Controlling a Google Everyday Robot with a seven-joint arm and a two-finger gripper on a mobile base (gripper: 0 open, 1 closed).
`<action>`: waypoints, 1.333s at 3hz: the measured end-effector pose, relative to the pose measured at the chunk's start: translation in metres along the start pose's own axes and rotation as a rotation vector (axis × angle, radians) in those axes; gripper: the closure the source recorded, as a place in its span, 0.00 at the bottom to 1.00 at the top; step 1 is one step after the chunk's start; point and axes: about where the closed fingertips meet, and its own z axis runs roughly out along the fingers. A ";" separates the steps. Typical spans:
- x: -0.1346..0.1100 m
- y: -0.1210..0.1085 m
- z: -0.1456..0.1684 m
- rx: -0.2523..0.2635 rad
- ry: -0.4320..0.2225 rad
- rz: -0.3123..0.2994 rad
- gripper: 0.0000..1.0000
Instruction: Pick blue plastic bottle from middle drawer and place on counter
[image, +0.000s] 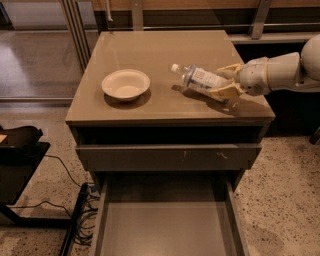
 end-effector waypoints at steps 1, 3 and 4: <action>-0.004 -0.001 -0.002 -0.001 0.000 0.001 0.81; -0.004 -0.001 -0.002 -0.001 0.000 0.001 0.35; -0.004 -0.001 -0.002 -0.001 0.000 0.001 0.12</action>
Offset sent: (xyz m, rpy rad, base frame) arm 0.0001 0.0001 0.0040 0.0004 0.0009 0.0002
